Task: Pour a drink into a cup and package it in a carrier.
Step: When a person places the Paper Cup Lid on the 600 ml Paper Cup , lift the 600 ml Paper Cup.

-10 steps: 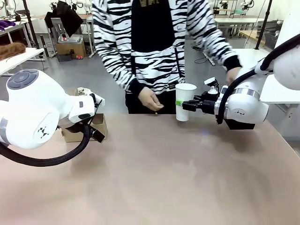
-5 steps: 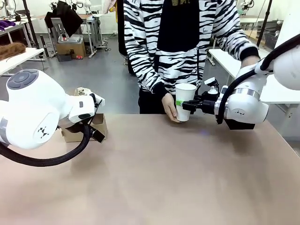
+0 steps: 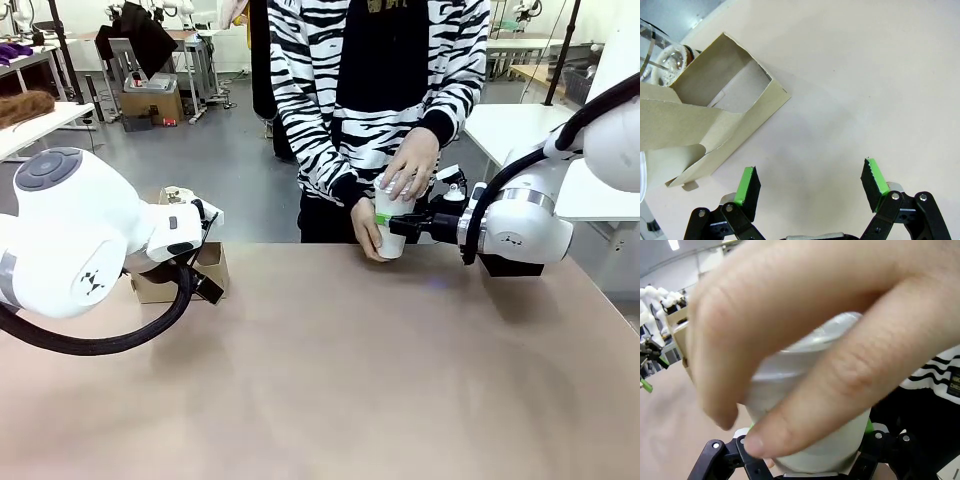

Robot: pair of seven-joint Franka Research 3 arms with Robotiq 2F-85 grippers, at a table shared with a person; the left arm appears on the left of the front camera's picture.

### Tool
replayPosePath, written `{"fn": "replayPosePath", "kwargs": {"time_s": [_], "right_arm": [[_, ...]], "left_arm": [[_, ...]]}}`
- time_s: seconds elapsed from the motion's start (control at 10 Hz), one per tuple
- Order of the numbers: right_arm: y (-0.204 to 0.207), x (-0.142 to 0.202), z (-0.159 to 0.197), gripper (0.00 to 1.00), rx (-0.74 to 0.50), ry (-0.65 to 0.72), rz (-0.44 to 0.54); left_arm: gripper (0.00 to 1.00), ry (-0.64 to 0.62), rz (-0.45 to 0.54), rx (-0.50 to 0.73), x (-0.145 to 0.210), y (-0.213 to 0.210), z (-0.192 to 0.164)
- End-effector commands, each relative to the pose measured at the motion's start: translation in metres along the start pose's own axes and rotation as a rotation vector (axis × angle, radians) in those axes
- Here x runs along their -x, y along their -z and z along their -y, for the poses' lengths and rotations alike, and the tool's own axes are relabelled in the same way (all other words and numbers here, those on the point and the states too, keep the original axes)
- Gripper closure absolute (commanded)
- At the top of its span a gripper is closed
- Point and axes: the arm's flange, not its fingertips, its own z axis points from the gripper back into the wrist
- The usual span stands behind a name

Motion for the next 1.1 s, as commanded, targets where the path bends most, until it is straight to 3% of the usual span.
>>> {"fn": "replayPosePath", "kwargs": {"time_s": [0.0, 1.0], "right_arm": [[0.0016, -0.0024, -0.0013, 0.2, -0.001, 0.007, 0.003], [0.0016, -0.0024, -0.0013, 0.2, -0.001, 0.007, 0.003]], "left_arm": [[0.0, -0.001, 0.002, 0.002, 0.0, -0.0005, -0.0003], [0.0, -0.001, 0.002, 0.002, 0.0, -0.0005, -0.0003]]}}
